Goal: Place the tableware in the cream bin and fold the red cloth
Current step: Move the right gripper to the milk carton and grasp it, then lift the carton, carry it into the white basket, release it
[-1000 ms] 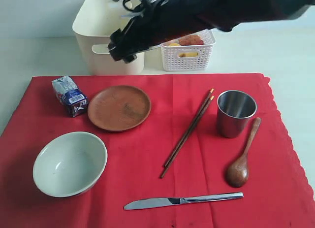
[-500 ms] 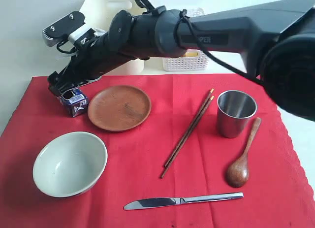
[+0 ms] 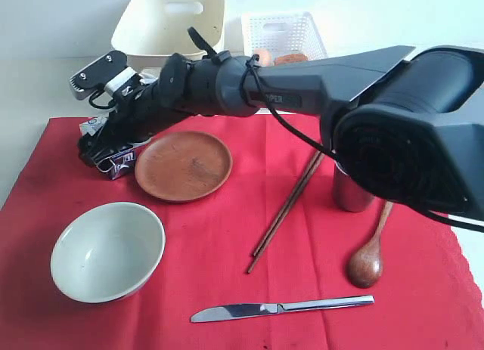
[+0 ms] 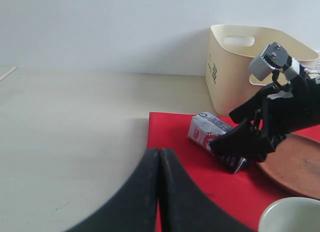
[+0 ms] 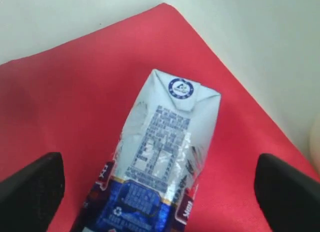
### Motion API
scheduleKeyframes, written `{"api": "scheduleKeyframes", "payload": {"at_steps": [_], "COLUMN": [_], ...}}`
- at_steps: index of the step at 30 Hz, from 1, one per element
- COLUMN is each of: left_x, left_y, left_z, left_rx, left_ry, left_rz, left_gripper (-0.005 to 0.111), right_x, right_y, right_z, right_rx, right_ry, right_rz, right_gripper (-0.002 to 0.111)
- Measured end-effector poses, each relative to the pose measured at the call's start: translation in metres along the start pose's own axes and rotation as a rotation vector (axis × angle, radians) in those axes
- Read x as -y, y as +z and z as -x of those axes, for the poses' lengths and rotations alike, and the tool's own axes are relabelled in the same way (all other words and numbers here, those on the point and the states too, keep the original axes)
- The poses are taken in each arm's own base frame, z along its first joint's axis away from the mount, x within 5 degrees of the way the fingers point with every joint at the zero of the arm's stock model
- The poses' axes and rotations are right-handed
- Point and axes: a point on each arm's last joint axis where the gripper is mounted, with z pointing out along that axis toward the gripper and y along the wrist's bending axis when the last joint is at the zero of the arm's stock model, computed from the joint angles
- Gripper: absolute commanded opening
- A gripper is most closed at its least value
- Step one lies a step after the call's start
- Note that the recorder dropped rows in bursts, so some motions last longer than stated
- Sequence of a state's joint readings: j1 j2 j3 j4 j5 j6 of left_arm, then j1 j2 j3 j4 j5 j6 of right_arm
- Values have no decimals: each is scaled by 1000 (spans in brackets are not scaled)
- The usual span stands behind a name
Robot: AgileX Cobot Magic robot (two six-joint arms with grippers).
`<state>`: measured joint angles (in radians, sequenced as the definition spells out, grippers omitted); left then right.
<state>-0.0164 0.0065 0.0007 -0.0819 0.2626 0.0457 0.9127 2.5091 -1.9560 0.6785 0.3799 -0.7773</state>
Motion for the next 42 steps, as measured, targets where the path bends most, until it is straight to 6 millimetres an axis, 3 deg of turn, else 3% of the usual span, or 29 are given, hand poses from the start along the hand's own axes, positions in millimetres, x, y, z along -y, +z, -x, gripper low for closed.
{"api": "scheduleKeyframes", "payload": {"at_steps": [4, 14, 24, 32, 42], "left_x": [0, 0, 0, 0, 0], "left_y": [0, 0, 0, 0, 0], "left_z": [0, 0, 0, 0, 0], "left_rx": [0, 0, 0, 0, 0], "left_ry": [0, 0, 0, 0, 0], "left_rz": [0, 0, 0, 0, 0], "left_gripper": [2, 2, 2, 2, 2], "right_x": [1, -1, -3, -6, -21], "right_y": [6, 8, 8, -3, -67], "right_z": [-6, -7, -4, 7, 62], "right_rx": [-14, -19, 9, 24, 93], "right_ry": [-1, -22, 62, 76, 17], "right_rz": [1, -1, 18, 44, 114], "right_gripper": [91, 37, 1, 0, 0]}}
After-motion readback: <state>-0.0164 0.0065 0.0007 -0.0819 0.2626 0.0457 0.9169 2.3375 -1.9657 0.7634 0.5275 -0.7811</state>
